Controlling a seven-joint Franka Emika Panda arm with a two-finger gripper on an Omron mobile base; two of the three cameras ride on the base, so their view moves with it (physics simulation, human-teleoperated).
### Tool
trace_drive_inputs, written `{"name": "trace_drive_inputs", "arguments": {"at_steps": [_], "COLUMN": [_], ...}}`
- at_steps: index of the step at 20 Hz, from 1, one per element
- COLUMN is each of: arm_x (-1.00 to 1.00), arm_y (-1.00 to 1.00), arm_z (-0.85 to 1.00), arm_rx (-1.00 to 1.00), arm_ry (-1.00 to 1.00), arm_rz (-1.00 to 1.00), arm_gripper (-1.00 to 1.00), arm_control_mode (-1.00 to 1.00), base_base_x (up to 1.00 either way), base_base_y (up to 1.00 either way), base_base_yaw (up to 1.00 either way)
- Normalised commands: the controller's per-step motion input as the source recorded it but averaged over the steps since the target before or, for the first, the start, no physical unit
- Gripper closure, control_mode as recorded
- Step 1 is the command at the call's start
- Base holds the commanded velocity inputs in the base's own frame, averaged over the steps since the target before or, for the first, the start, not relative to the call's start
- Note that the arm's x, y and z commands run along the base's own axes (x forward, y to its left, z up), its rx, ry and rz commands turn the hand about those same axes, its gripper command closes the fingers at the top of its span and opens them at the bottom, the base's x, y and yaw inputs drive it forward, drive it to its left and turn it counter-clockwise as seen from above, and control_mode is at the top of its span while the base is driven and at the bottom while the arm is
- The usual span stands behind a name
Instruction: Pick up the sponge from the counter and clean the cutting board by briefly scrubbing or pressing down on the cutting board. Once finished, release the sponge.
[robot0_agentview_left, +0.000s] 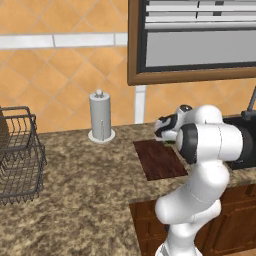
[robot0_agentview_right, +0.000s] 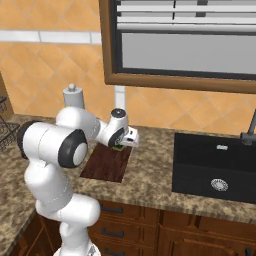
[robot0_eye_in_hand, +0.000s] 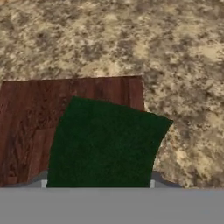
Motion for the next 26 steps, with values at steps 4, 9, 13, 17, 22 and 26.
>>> {"name": "trace_drive_inputs", "arguments": {"at_steps": [4,9,13,17,22,26], "arm_x": [0.50,0.13,0.00,-0.03,-0.35,-0.58], "arm_y": [0.33,0.17,0.02,0.00,0.09,0.16], "arm_z": [-0.39,-0.52,-0.58,-0.51,-0.48,-0.46], "arm_rx": [0.00,0.00,0.00,0.00,0.00,0.00], "arm_ry": [0.02,0.00,-0.06,-0.13,-0.20,-0.21], "arm_rz": [0.00,0.00,0.00,0.00,0.00,0.00], "arm_gripper": [1.00,1.00,1.00,1.00,1.00,1.00], "arm_control_mode": [-1.00,-1.00,-1.00,-1.00,-1.00,-1.00], "base_base_x": [0.00,0.00,0.00,0.00,0.00,0.00], "base_base_y": [0.00,0.00,0.00,0.00,0.00,0.00], "base_base_yaw": [0.00,0.00,0.00,0.00,0.00,0.00]}}
